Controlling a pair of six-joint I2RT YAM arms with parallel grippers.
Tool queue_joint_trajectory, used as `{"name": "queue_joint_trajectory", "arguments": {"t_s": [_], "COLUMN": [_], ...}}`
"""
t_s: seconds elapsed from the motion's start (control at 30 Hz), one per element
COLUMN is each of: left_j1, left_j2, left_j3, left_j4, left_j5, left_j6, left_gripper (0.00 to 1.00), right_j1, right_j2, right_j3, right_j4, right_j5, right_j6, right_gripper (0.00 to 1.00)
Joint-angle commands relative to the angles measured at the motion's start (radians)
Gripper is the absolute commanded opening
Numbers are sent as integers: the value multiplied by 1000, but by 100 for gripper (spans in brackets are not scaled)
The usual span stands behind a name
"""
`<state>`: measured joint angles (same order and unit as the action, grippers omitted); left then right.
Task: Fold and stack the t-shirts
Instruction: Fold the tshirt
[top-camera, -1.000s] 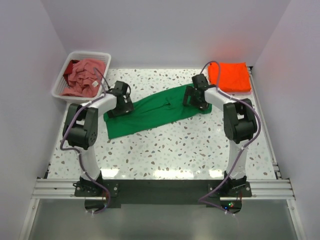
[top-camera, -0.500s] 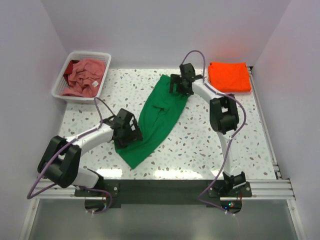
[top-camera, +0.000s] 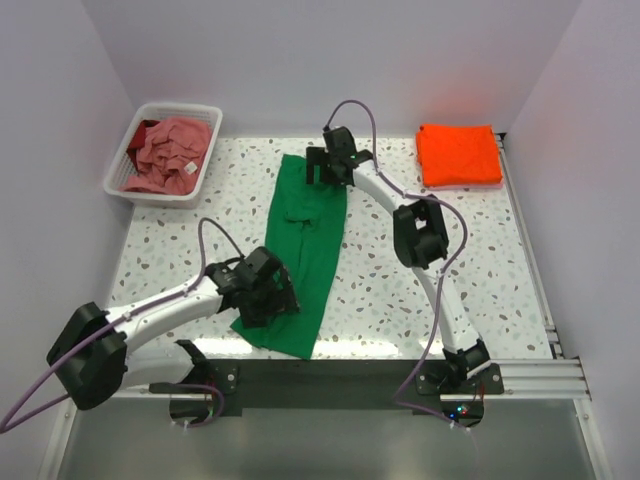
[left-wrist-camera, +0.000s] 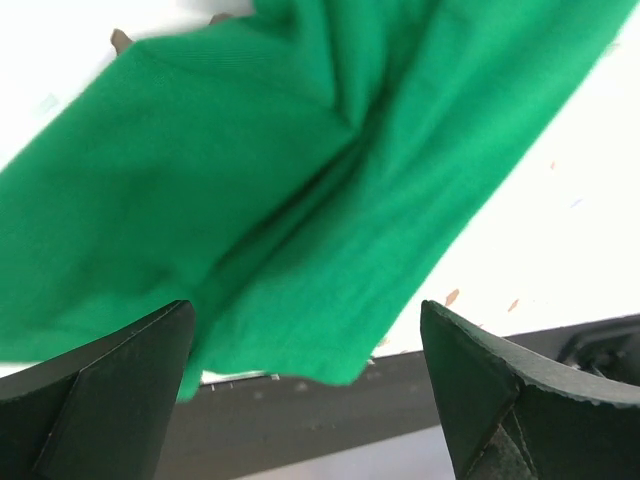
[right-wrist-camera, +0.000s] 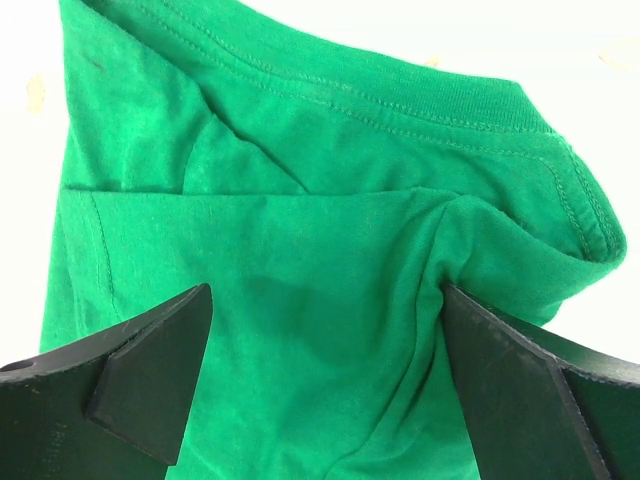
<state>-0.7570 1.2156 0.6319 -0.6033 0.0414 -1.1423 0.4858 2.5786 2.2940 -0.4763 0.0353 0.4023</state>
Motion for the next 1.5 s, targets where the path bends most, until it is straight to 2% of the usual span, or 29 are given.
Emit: {"name": "queue_joint_trajectory", "arguments": {"t_s": [0.0,0.13,0.2,0.37,0.43,0.53,0.63,0.7,0.77,1.0,1.47], "left_j1": [-18,-16,-12,172,215,231,239,239,240,242,243], "left_j2": [-89,-172,-174,-94,-100,-129,-142,-139,-137,-137,-125], "left_j3": [95,135,132,129,109,101,111,115,109,83,57], "left_j4": [-116,-171,-147,-121,-99,-61,-72,-84,-87,-64,-33], "left_j5": [-89,-210,-242,-201,-196,-195,-210,-210,-209,-207,-178], "left_j6": [-20,19,58,182,211,237,259,269,276,276,308], "left_gripper": [100,100,100,100,100,100,100,100,100,100,100], "right_j1": [0,42,62,155,198,241,252,252,249,257,211], "right_j2": [8,-158,-245,-415,-488,-524,-520,-494,-477,-457,-290], "right_j3": [56,-66,-142,-373,-491,-573,-584,-553,-510,-587,-527], "right_j4": [-119,-67,-64,-81,-45,-54,-85,-134,-165,-81,-99], "right_j5": [-25,-11,12,214,262,296,365,457,474,318,290], "right_j6": [29,-20,-43,-8,9,53,99,115,96,136,130], "right_gripper": [99,99,99,99,99,98,99,99,99,99,99]}}
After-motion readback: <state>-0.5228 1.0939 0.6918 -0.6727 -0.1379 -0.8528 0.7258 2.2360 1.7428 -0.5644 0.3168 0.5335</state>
